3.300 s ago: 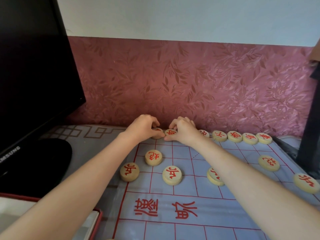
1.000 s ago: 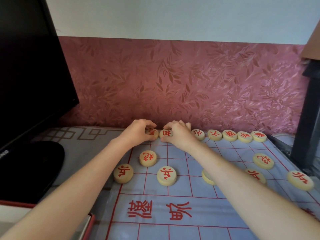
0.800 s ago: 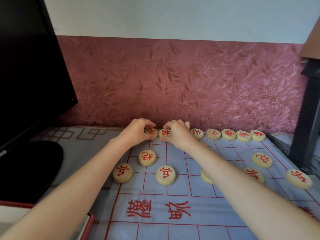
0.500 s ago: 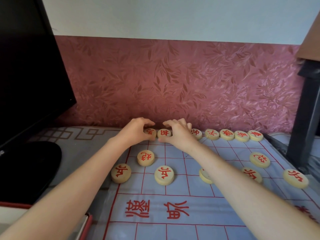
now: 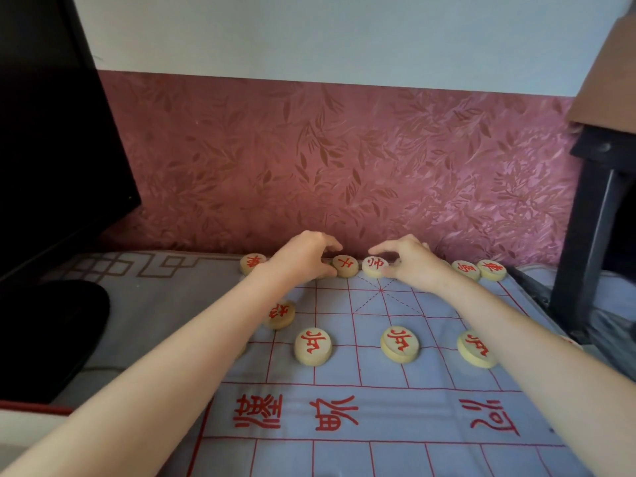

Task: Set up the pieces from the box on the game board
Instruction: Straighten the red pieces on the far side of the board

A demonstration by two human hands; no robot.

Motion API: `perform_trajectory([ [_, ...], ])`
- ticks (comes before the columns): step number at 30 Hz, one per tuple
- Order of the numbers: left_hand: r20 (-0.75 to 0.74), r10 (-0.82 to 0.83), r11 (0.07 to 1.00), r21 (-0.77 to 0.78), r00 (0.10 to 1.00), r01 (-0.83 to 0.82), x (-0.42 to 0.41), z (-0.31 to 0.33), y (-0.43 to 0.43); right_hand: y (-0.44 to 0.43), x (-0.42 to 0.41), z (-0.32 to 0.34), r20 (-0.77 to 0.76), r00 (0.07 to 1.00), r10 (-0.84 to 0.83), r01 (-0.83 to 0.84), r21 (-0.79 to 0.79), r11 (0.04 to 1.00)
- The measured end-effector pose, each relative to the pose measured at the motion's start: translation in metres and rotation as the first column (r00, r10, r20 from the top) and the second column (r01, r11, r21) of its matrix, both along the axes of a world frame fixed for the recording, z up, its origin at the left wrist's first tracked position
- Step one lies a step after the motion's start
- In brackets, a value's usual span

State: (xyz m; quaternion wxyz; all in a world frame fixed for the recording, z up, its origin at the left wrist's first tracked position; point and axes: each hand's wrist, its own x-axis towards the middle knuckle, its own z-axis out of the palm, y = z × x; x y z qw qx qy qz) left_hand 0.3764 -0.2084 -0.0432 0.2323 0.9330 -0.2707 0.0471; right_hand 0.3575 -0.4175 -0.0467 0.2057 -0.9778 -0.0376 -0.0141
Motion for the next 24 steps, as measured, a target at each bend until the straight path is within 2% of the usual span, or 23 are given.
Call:
perform_trajectory([
  [4, 0.016, -0.034, 0.999, 0.029, 0.999, 0.033, 0.003, -0.004, -0.016, 0.001, 0.002, -0.004, -0.021, 0.998, 0.064, -0.065, -0.087, 0.994],
  [9, -0.027, -0.049, 0.996, 0.072, 0.998, 0.051, 0.01, -0.01, -0.024, 0.001, 0.003, -0.007, 0.045, 0.994, 0.102, -0.095, -0.138, 0.986],
  [13, 0.027, -0.035, 0.996, 0.081, 0.999, 0.033, 0.011, -0.012, -0.026, 0.001, 0.0, -0.007, 0.145, 0.987, 0.07, -0.049, -0.14, 0.989],
  [18, 0.115, 0.005, 0.986, 0.162, 0.993, -0.024, 0.011, -0.016, -0.031, 0.003, 0.001, -0.014, 0.216, 0.972, 0.097, -0.04, -0.251, 0.967],
  [21, 0.174, 0.039, 0.977, 0.199, 0.984, -0.074, 0.009, -0.016, -0.031, 0.002, -0.003, -0.009, 0.223, 0.97, 0.101, -0.054, -0.206, 0.977],
  [24, 0.111, 0.008, 0.993, 0.117, 0.994, -0.021, 0.009, -0.011, -0.025, -0.004, -0.01, 0.002, 0.138, 0.985, 0.107, -0.096, -0.082, 0.992],
])
